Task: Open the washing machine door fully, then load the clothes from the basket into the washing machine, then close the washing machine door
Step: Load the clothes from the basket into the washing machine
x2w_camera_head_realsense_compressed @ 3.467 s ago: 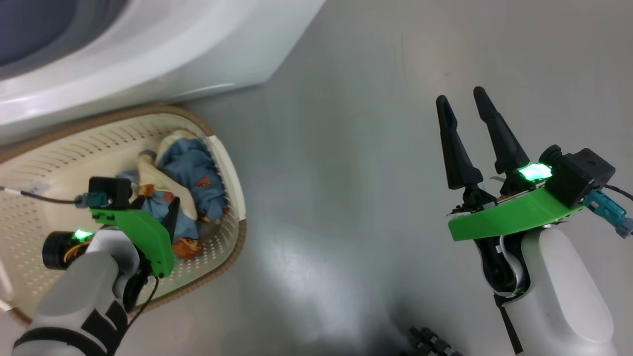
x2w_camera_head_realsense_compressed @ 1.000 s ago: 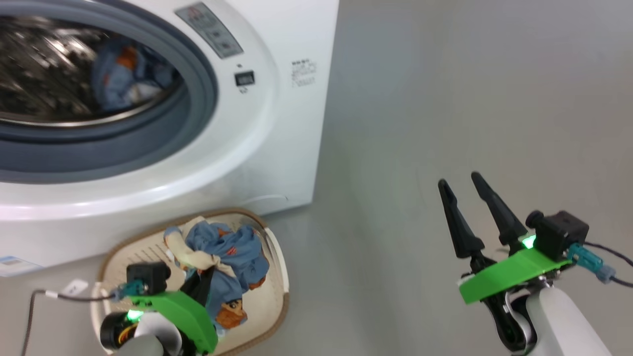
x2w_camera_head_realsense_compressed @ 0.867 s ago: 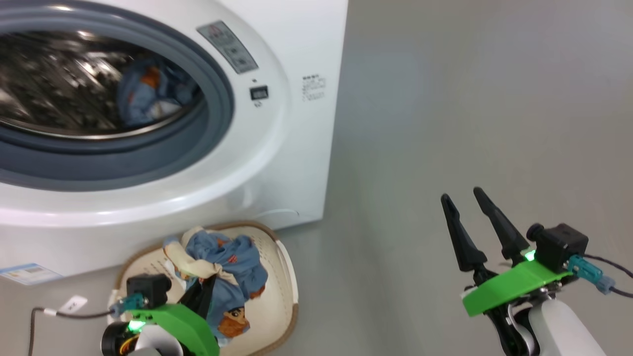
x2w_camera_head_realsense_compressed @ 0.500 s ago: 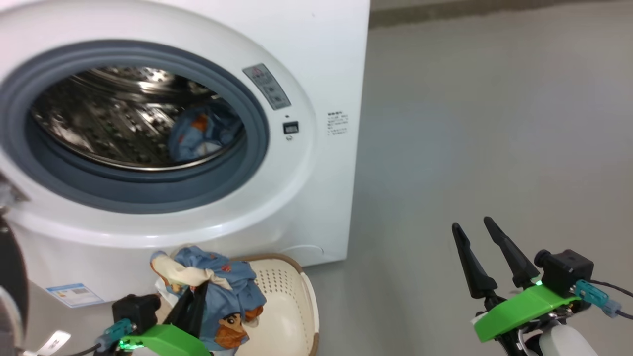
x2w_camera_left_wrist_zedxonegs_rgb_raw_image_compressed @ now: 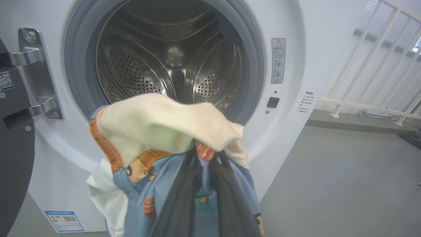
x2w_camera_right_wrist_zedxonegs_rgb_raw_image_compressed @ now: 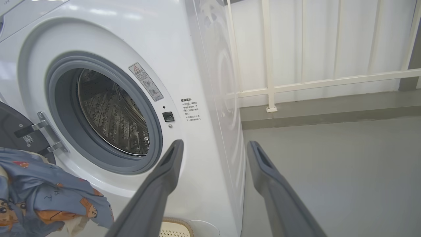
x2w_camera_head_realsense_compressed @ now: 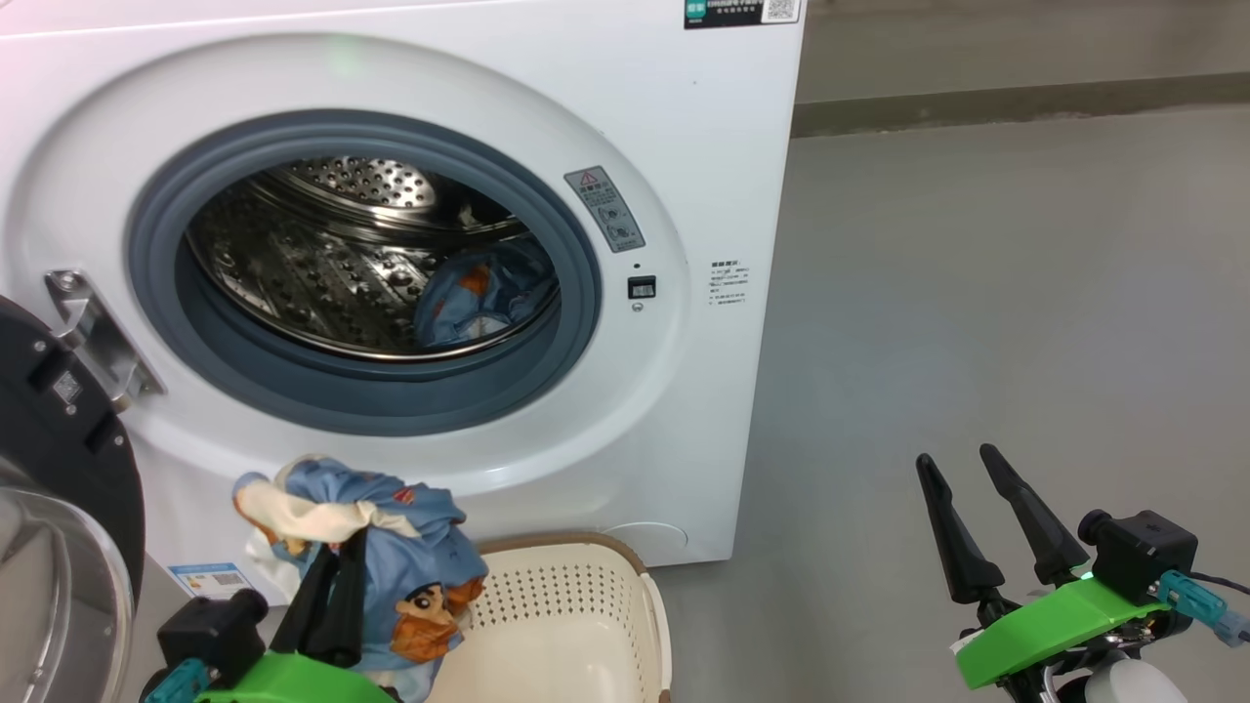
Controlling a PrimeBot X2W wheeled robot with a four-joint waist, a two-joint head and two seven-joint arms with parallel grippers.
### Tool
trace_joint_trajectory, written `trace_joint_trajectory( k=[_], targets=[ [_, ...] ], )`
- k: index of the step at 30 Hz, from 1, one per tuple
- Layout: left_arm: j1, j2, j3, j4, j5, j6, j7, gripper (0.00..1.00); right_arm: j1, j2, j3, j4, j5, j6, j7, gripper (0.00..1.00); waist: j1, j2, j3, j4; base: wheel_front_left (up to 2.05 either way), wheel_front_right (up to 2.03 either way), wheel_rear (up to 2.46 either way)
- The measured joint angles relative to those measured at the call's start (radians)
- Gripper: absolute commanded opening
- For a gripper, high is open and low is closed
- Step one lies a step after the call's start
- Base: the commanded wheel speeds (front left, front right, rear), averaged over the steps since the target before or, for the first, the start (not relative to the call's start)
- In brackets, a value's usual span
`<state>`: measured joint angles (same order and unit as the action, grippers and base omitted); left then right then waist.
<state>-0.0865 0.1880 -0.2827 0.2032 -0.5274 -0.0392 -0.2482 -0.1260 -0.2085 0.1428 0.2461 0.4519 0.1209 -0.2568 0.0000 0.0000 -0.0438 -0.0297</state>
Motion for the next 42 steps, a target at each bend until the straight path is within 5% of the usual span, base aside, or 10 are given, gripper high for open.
trace_joint_trajectory(
  k=[27, 42],
  targets=[
    [0.041, -0.109, 0.144, -0.043, 0.099, -0.064, 0.000, 0.00, 0.008, -0.018, 0.006, -0.003, 0.000, 0.000, 0.000, 1.00, 0.0000, 0.0000, -0.005, 0.011, 0.00, 0.00, 0.00],
    [-0.242, -0.111, 0.174, 0.073, 0.137, -0.081, -0.007, 0.00, 0.003, -0.023, 0.042, -0.005, 0.000, 0.000, 0.000, 1.00, 0.0000, 0.0000, 0.068, -0.028, 0.00, 0.00, 0.00]
  ],
)
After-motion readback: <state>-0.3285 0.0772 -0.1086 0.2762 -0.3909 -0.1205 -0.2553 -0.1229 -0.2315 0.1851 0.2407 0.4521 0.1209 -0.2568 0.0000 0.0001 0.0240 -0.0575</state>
